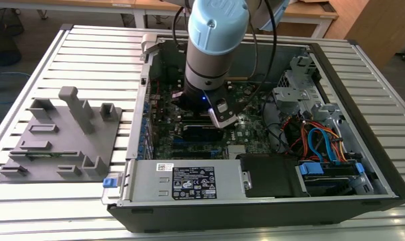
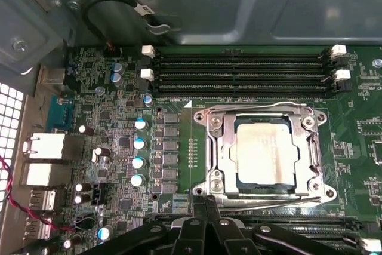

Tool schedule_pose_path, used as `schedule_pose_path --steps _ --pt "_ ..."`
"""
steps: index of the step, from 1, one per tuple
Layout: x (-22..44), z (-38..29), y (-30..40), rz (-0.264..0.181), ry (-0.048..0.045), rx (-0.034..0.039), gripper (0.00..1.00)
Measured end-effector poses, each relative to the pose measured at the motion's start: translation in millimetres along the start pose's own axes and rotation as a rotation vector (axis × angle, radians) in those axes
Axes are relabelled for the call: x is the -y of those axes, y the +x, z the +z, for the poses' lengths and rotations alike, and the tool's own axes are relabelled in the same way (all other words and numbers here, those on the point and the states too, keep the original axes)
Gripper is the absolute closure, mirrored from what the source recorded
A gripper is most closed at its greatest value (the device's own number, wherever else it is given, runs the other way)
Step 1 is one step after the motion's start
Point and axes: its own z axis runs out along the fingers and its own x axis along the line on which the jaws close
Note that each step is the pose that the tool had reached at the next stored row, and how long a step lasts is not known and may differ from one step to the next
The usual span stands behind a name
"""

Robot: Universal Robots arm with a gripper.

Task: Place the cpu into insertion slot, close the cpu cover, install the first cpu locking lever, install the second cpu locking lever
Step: 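Install the second cpu locking lever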

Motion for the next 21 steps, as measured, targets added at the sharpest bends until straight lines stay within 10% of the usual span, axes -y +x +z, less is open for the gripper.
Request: schedule_pose_path --steps 21 --pt "0.6 5.0 2.6 -0.001 -0.0385 -0.0007 0.9"
